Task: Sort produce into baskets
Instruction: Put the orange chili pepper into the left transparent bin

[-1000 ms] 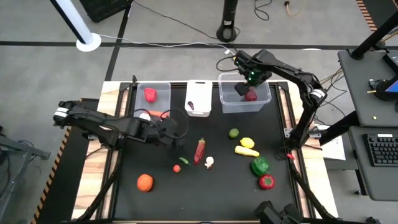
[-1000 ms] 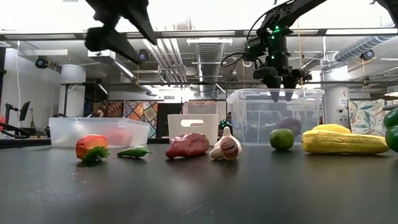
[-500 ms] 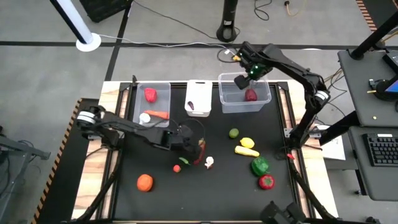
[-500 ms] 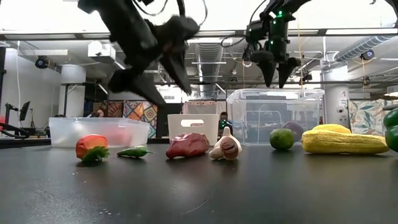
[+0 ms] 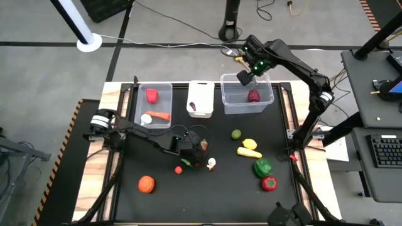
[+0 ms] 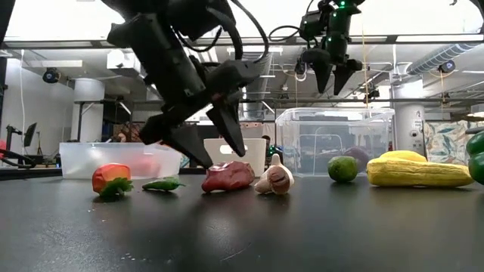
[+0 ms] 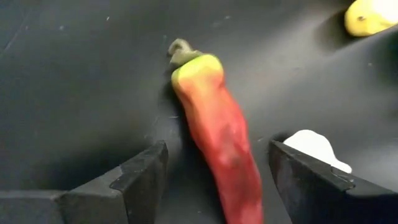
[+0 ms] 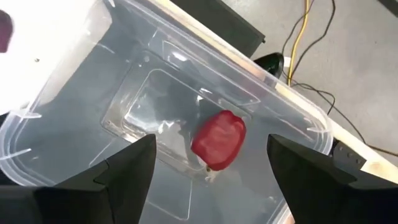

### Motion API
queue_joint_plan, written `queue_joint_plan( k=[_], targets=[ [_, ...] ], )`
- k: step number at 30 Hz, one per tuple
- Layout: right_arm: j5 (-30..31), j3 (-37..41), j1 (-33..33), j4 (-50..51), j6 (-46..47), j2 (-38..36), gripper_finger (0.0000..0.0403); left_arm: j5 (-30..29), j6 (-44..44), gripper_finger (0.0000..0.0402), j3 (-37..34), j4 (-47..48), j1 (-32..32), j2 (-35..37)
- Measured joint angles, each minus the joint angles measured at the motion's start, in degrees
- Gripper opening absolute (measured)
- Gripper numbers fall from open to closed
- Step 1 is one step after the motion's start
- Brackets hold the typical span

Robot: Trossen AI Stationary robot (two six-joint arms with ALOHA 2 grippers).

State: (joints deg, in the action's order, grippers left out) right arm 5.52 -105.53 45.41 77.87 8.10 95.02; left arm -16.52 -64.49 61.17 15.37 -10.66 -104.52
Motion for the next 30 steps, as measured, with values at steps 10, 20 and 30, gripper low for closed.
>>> queue_joint_plan(
  k=[10,20,30],
  targets=[
    [0.0,-2.7,0.0,0.5,-0.7,0.0,0.0295,0.0,-0.6,0.0217,0.0,-0.2,0.1,-2.2],
    [0.0,-4.0,0.0,1.3,-1.4,0.0,0.0292,0.3,-0.6,0.0101,0.0,-0.2,0.1,-1.9],
    [-0.2,-4.0,0.0,1.4,-0.3,-0.4,0.0286,2.0,-0.6,0.0067,0.0,9.7,0.8,11.5]
  ],
)
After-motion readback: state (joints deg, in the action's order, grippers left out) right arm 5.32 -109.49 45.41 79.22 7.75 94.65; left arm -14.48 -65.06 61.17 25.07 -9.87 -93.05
